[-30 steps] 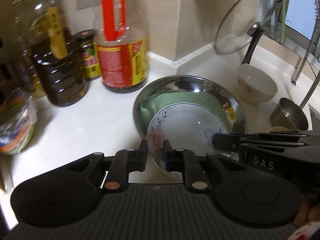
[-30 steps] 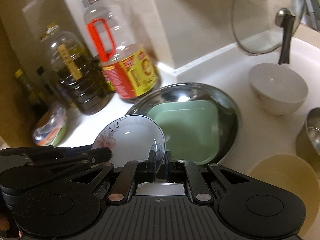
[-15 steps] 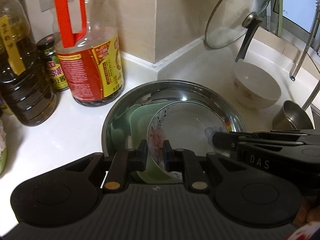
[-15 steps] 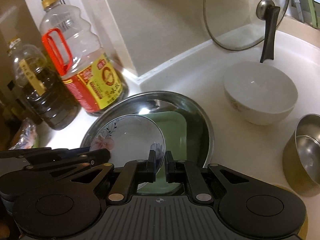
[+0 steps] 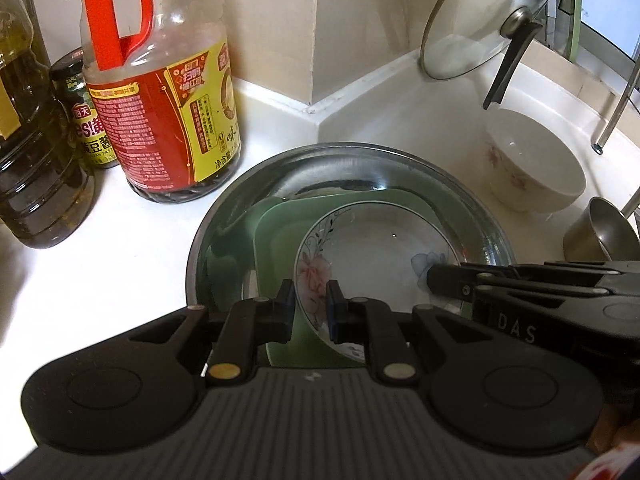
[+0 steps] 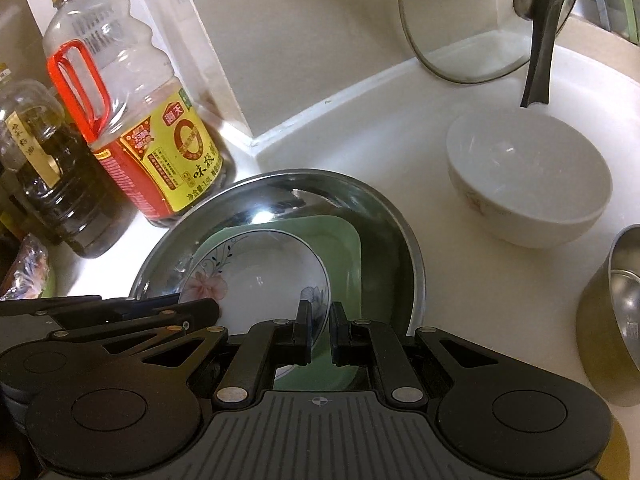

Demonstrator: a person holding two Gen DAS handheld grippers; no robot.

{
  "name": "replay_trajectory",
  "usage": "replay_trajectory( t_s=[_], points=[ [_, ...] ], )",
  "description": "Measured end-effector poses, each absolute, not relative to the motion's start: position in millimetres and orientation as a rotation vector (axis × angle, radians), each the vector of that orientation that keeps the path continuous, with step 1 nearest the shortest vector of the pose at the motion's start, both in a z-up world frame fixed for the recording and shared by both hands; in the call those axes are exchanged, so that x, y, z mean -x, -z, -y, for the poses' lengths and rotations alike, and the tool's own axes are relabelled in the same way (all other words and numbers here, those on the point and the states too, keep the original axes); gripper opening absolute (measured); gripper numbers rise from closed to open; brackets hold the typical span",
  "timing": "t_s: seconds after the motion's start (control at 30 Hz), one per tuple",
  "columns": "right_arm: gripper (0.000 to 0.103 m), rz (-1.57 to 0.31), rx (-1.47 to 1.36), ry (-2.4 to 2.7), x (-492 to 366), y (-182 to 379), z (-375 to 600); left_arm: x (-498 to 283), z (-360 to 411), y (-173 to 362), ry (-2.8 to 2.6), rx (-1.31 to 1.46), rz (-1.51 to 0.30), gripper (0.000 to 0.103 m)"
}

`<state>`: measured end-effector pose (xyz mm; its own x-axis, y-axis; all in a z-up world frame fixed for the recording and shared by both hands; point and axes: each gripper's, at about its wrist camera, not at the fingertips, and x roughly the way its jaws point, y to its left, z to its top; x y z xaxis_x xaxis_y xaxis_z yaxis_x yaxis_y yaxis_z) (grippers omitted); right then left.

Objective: Organize plates and bowls
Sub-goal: 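Carry the saucer onto the green plate inside the steel basin, then open both grippers and pull back from the basin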

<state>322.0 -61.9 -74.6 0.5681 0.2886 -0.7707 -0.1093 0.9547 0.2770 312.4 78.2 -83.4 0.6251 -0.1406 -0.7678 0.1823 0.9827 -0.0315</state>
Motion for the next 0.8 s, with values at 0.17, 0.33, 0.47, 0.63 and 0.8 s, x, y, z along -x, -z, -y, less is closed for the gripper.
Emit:
replay_trajectory(
  t_s=[0.17, 0.33, 0.47, 0.63, 0.8],
  points=[
    [0.009, -0.938, -0.203, -0.232, -324, 77, 59, -316, -78, 86, 0.178, -0.052, -0.882, 0.014],
    [0.009, -0.944, -0.208, -0.224, -326, 82, 59, -317, -79, 89, 0.176, -0.043, -0.892, 0.014],
    [0.009, -0.939, -0.208, -0.232, -327, 84, 59, -320, -83, 93, 0.173, -0.019, -0.899, 0.015],
    [0.013, -0.917, -0.211, -0.225, -324, 79, 62, -317, -86, 89, 0.162, -0.012, -0.879, 0.017],
    [0.047, -0.88, -0.234, -0.242, -316, 66, 69, -308, -89, 74, 0.163, -0.001, -0.846, 0.019]
  ],
)
